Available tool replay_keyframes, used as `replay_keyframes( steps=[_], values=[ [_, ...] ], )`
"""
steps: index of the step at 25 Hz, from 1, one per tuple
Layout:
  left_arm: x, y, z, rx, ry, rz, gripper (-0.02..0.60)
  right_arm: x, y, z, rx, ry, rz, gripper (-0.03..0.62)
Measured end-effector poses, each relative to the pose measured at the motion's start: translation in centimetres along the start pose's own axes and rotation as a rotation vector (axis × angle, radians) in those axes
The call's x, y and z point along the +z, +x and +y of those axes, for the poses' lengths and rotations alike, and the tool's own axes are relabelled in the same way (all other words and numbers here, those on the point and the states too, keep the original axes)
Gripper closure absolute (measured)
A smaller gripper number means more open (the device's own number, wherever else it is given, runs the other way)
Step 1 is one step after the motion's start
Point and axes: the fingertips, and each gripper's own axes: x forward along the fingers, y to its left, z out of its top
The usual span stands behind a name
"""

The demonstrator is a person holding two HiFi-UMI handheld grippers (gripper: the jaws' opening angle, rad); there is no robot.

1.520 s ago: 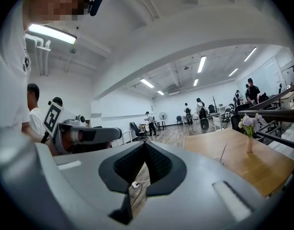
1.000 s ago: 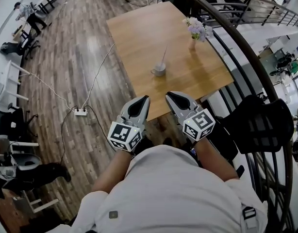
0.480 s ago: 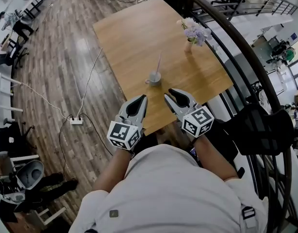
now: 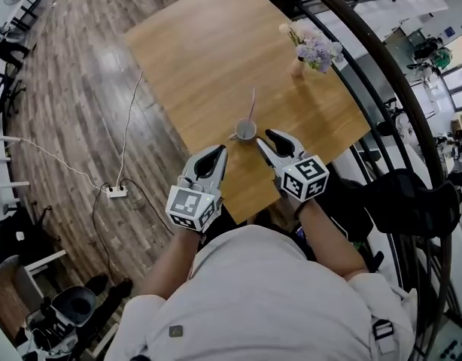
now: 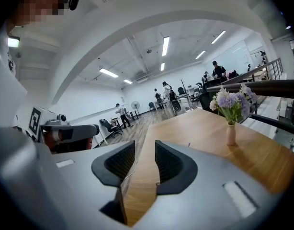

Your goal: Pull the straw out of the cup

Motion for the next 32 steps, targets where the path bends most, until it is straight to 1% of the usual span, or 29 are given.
replay_keyframes(
  steps=[3,7,12,22,28,32],
  values=[
    [-1.0,1.1,2.3,-0.017,-0.011,0.039,0.577,-1.6,2.0,-1.6,-0.034,0.036,0.046,0.444],
    [-1.9,2.8,5.4,-0.042,-0.027,0.072,0.577,-3.3,5.1,-3.9,-0.081,0.064,0.098,0.444],
    [-2.6,5.0,8.2,-0.067,-0.06,0.088,0.577,-5.4,8.4,-6.2,-0.12,0.105,0.145,0.444],
    [-5.1,8.3,11.1,-0.123,-0.095,0.153,0.577,-9.5,12.0,-11.3,-0.227,0.142,0.237,0.448],
    [-6.3,9.8,11.5,-0.146,-0.117,0.182,0.577,-11.2,14.0,-13.4,-0.244,0.15,0.265,0.461],
    [-6.9,10.1,12.2,-0.145,-0.129,0.198,0.577,-11.9,15.1,-14.2,-0.243,0.158,0.282,0.473]
  ],
)
